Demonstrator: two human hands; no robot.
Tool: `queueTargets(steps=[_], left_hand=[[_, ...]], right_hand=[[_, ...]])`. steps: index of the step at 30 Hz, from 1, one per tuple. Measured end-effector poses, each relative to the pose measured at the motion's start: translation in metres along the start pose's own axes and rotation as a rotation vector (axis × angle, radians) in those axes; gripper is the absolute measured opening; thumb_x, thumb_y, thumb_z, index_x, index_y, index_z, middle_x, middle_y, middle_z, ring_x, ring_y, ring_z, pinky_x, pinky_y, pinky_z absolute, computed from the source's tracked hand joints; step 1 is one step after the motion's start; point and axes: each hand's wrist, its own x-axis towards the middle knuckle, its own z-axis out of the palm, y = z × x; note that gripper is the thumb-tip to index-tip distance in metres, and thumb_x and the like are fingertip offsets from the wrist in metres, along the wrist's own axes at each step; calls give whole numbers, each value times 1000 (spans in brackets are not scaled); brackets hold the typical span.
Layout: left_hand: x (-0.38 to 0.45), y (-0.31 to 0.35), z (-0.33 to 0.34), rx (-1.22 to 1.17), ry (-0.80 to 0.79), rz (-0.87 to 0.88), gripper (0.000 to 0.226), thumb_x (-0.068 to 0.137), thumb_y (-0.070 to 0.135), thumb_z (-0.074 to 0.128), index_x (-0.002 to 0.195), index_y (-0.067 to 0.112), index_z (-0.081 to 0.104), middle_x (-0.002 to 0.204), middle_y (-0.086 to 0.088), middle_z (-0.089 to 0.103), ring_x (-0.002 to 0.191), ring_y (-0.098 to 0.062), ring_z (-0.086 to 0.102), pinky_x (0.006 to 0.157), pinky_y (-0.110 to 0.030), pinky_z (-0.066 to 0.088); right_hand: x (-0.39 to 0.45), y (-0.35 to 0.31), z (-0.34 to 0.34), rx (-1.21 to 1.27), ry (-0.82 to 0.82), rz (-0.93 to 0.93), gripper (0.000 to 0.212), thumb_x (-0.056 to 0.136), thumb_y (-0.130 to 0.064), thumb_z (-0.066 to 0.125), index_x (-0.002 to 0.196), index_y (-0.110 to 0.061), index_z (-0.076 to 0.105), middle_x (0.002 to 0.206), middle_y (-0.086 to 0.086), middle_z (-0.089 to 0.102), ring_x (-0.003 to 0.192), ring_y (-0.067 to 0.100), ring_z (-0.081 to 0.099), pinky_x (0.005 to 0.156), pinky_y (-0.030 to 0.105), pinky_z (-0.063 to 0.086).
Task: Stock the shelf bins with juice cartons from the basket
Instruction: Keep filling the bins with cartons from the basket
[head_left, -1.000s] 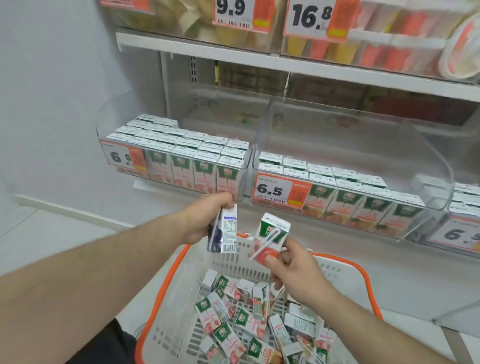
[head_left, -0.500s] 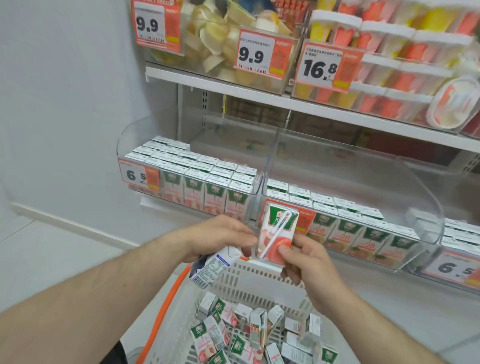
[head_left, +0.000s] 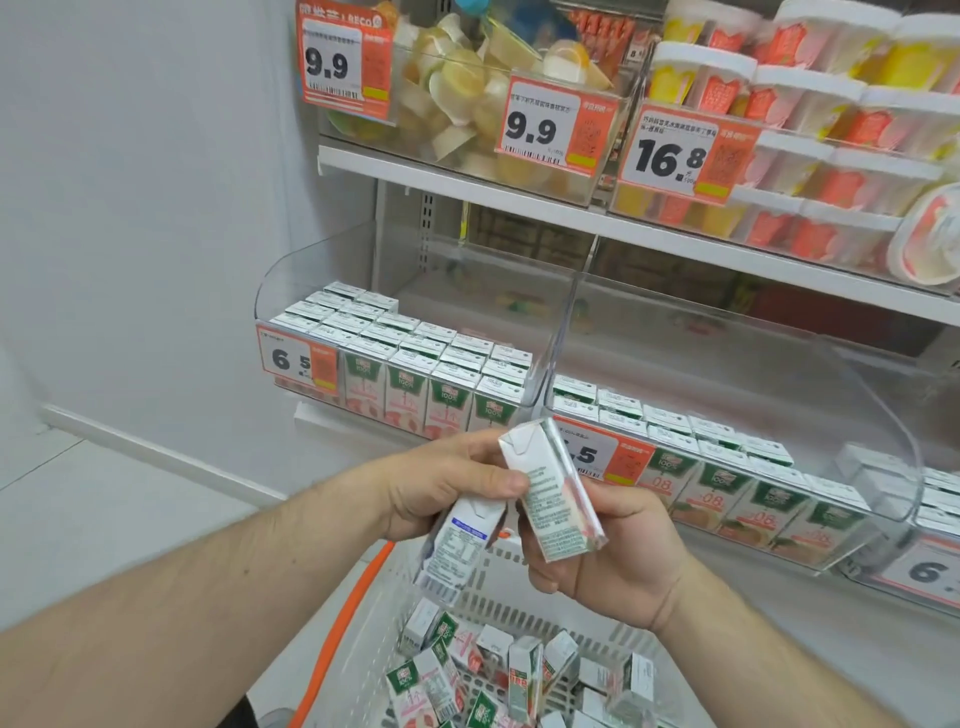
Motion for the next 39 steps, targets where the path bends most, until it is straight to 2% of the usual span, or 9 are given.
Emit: queueTargets(steps=[2, 5, 8, 11, 15, 20, 23, 31, 39], left_hand=[[0, -2, 5, 7, 114, 43, 48, 59, 20, 87, 103, 19, 70, 101, -12, 70, 86, -23, 68, 73, -35, 57], [-1, -1, 9, 95, 381, 143, 42, 62, 9, 78, 103, 16, 69, 98, -8, 73, 85, -23, 70, 72, -33, 57], [-2, -1, 8, 480, 688, 262, 37, 61, 18, 87, 93, 22, 69, 88, 8, 73, 82, -9, 68, 74, -26, 54], [-2, -2, 9, 739, 865, 348, 33, 61, 36, 85, 85, 25, 66, 80, 12, 68, 77, -4, 62, 67, -23, 50], [1, -5, 15, 971, 989, 415, 39, 58, 58, 66, 80, 26, 61, 78, 11, 60, 78, -5, 56, 66, -28, 48], [1, -8, 21, 1072, 1054, 439, 37, 58, 59, 67, 84, 34, 56, 80, 20, 53, 79, 3, 52, 63, -15, 37], [1, -9, 23, 1129, 1105, 477, 35, 61, 52, 68, 90, 34, 61, 82, 21, 53, 78, 0, 51, 64, -21, 43], [-7, 6, 12, 1149, 1116, 301, 60, 66, 57, 70, 121, 36, 59, 107, 25, 56, 94, 11, 43, 82, -20, 40], [-2, 25, -16, 1007, 1218, 297, 43, 76, 42, 74, 116, 32, 64, 104, 24, 55, 101, 4, 48, 83, -19, 37]], right_hand=[[0, -7, 1, -78, 93, 46, 33, 85, -33, 64, 103, -7, 72, 76, 14, 62, 56, 25, 56, 56, 33, 47], [-1, -15, -2, -374, 446, 66, 41, 100, -38, 48, 103, -5, 72, 85, 16, 68, 67, 26, 61, 62, 34, 49], [-2, -15, 0, -517, 777, -138, 33, 101, -28, 48, 96, -5, 71, 86, 14, 71, 71, 23, 63, 67, 36, 48], [-5, -16, 21, -594, 876, -376, 17, 95, -9, 57, 86, -8, 71, 74, 8, 70, 66, 20, 62, 66, 33, 50], [-2, -11, 45, -779, 860, -564, 22, 82, 6, 66, 86, -15, 68, 78, 3, 67, 62, 14, 59, 63, 24, 51], [7, -2, 54, -1050, 879, -527, 45, 74, -27, 79, 112, -37, 57, 101, -15, 60, 80, 10, 62, 67, 21, 50], [15, -7, 59, -1082, 866, -581, 32, 76, -25, 78, 102, -35, 62, 91, -12, 65, 79, 7, 62, 69, 26, 52], [31, -48, 54, -357, 728, -493, 3, 91, -7, 62, 94, -9, 63, 85, 15, 68, 59, 17, 56, 61, 29, 46], [63, -76, 57, -478, 654, -520, 10, 93, -3, 61, 102, -3, 57, 90, 16, 73, 69, 16, 65, 65, 26, 50]])
